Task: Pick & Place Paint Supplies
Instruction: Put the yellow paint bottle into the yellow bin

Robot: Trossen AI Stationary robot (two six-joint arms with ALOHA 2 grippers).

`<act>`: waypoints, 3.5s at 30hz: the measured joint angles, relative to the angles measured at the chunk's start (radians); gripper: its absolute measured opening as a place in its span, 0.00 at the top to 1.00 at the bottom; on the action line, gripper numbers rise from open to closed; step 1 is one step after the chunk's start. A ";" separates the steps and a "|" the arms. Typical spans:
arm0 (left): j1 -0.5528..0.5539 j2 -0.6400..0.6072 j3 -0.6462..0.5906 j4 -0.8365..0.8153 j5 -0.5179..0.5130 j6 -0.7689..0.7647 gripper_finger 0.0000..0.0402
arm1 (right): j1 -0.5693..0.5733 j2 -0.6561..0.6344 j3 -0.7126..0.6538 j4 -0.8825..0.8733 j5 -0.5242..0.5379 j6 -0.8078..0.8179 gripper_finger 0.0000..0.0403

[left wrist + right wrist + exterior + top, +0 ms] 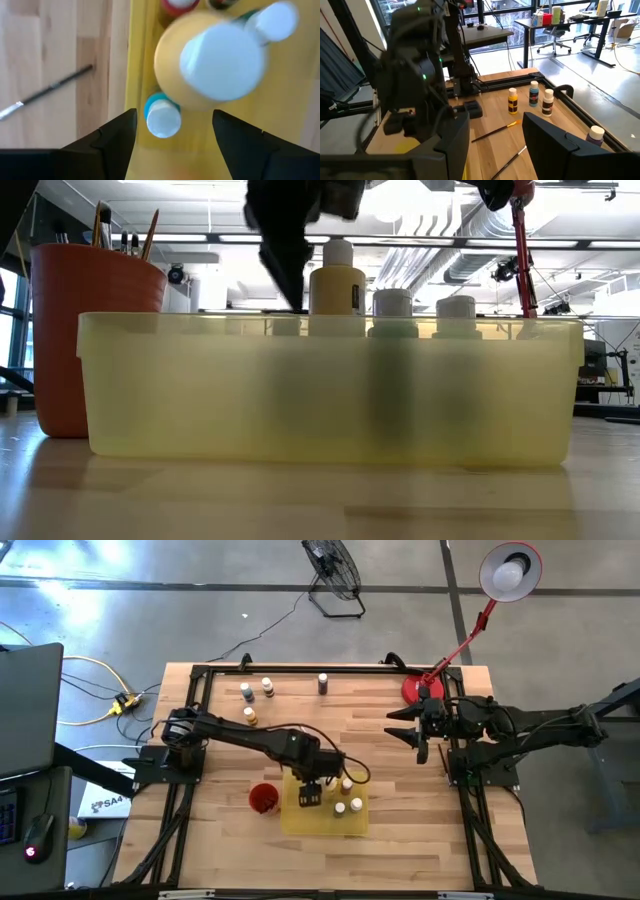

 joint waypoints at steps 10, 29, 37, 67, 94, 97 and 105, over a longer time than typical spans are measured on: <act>0.042 0.000 0.243 -0.302 -0.027 0.014 0.36 | 0.000 0.000 0.000 -0.008 0.000 0.000 0.57; 0.229 -0.104 0.321 -0.481 -0.177 0.169 0.56 | 0.000 0.000 0.000 -0.014 0.004 0.000 0.57; 0.359 -0.215 0.321 -0.481 -0.219 0.249 0.78 | 0.000 0.000 0.000 -0.013 0.070 0.000 0.57; 0.516 -1.372 -1.050 0.181 -0.236 -0.142 0.97 | 0.000 0.000 0.000 0.063 0.319 0.027 0.57; 0.655 -1.220 -1.051 0.173 -0.220 -0.184 0.68 | 0.000 0.000 0.000 0.053 0.316 0.026 0.57; 0.722 -1.216 -1.051 0.175 -0.220 -0.285 0.68 | 0.000 0.000 0.000 0.053 0.316 0.026 0.57; 0.771 -1.129 -1.051 0.274 -0.099 -0.377 0.68 | 0.000 0.000 0.000 0.051 0.316 0.035 0.57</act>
